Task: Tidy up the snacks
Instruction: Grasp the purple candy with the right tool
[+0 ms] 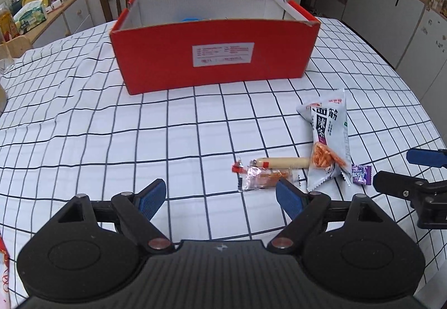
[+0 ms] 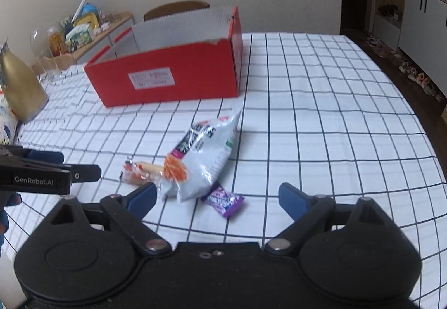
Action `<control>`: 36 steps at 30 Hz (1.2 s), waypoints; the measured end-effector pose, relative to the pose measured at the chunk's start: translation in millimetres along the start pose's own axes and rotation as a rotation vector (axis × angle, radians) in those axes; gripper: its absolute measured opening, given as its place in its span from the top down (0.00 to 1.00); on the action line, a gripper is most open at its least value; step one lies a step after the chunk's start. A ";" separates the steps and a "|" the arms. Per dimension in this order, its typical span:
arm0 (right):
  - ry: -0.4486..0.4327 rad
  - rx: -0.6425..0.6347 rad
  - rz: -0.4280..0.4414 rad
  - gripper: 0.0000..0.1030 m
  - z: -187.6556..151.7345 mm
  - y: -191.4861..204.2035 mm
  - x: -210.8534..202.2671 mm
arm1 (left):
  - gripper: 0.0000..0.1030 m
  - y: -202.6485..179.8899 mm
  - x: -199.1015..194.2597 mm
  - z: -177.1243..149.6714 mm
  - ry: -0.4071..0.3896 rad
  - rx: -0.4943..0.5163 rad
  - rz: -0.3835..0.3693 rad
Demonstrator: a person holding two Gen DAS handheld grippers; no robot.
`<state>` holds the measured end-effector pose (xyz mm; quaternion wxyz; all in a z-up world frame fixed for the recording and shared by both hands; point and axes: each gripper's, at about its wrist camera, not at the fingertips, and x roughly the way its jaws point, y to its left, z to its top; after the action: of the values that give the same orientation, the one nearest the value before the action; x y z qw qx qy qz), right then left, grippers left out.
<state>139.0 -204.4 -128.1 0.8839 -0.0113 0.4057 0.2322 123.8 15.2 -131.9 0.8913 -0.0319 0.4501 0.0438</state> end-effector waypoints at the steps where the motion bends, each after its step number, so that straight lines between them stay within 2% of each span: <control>1: 0.008 -0.008 0.002 0.13 -0.6 -0.3 2.7 | 0.17 -1.9 3.2 -0.3 0.005 0.006 -0.006; 5: 0.049 -0.041 -0.001 0.23 -3.8 -1.8 14.3 | 0.17 -10.1 14.7 -1.0 0.021 0.034 -0.023; 15: 0.100 -0.126 0.004 0.29 -7.5 -3.3 34.5 | 0.17 -25.8 41.3 1.0 0.063 0.044 -0.029; 20: 0.112 -0.185 0.004 0.38 -7.2 -2.0 42.2 | 0.17 -31.5 48.9 2.5 0.075 0.033 -0.043; 34: 0.098 -0.266 0.040 0.44 -3.0 0.0 53.2 | 0.17 -34.8 56.8 5.7 0.082 0.019 -0.072; 36: 0.095 -0.273 0.038 0.45 -2.6 0.0 54.1 | 0.23 -37.3 56.4 5.5 0.078 0.031 -0.072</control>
<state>167.5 -183.2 -168.9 0.8494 -0.1349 0.4120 0.3011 165.5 -18.5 -173.4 0.8745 -0.0358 0.4836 0.0033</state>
